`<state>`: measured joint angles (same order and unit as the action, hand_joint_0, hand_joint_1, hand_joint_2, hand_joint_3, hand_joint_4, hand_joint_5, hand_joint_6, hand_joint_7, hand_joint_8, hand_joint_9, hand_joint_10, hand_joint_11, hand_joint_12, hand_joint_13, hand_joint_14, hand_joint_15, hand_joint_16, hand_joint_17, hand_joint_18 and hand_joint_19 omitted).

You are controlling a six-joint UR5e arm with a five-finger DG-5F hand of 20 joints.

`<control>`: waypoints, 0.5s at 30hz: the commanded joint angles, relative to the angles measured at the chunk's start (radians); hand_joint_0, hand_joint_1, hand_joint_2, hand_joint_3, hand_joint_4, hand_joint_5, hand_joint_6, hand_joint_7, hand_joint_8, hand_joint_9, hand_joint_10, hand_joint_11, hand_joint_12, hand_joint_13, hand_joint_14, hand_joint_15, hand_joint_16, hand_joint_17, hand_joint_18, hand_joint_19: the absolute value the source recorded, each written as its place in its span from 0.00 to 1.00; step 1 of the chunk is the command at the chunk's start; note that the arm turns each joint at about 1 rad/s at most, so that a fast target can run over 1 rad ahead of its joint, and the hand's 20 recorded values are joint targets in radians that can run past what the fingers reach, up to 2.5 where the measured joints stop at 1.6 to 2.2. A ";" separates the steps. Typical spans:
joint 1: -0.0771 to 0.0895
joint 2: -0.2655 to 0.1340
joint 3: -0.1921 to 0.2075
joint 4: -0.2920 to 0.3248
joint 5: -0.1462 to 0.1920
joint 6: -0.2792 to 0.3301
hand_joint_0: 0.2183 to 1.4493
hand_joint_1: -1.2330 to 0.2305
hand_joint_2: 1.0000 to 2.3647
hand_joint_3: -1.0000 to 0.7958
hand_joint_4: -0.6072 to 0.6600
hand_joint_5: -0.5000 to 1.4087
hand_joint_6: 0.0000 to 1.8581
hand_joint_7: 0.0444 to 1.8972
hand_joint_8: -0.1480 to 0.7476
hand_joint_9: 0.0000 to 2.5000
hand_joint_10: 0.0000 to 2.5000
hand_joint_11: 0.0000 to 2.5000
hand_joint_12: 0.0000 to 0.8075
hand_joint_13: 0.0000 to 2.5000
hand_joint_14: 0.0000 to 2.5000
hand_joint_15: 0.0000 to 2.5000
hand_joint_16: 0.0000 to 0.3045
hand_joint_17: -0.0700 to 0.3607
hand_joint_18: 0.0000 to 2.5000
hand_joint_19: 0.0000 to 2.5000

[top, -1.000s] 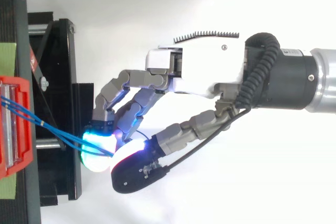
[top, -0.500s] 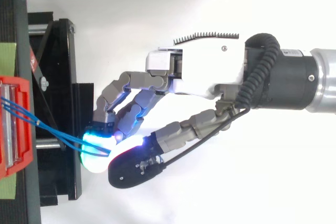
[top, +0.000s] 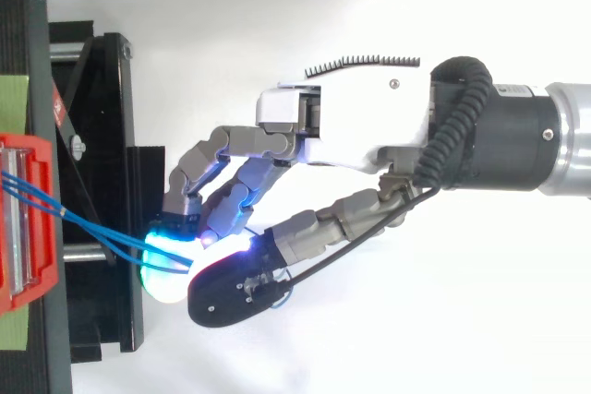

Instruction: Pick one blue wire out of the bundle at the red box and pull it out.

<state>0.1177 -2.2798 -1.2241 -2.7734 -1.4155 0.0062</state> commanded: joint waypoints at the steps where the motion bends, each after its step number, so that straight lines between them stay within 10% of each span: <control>1: -0.001 0.000 0.002 0.000 -0.005 0.000 0.31 0.36 0.01 0.40 0.70 0.17 0.48 0.35 0.51 0.37 0.01 0.29 0.47 0.29 0.01 0.19 0.21 0.49 0.20 0.21; 15: -0.003 0.000 0.000 0.000 -0.013 0.000 0.36 0.28 0.01 0.43 0.64 0.16 0.49 0.36 0.49 0.36 0.01 0.30 0.45 0.28 0.01 0.19 0.20 0.48 0.20 0.20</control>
<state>0.1154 -2.2796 -1.2240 -2.7735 -1.4239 0.0061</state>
